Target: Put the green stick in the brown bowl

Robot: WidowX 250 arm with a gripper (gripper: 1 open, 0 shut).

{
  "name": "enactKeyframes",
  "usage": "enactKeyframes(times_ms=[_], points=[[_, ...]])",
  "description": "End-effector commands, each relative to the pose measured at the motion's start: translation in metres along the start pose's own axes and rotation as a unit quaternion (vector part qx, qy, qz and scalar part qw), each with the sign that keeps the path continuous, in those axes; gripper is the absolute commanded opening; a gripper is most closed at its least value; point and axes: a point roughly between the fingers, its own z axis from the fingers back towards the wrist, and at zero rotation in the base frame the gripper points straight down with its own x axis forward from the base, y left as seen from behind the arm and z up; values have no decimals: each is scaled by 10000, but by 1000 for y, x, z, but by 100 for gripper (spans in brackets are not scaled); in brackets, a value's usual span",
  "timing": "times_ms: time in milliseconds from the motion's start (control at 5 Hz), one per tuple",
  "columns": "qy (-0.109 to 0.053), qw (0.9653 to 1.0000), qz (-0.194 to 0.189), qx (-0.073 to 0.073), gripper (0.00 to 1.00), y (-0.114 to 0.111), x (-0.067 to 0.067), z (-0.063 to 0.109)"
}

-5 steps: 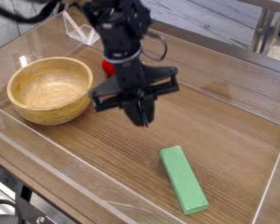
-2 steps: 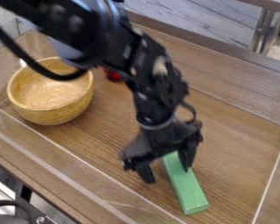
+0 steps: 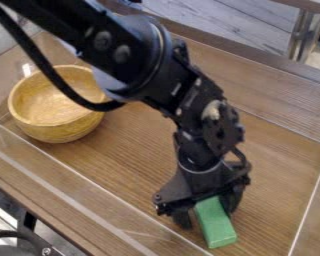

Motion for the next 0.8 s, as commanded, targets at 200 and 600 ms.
enactKeyframes(times_ms=[200,600], points=[[13,9979,644,-65,100,-29,3,18],[235,9983,539,55,100,-9,15,17]])
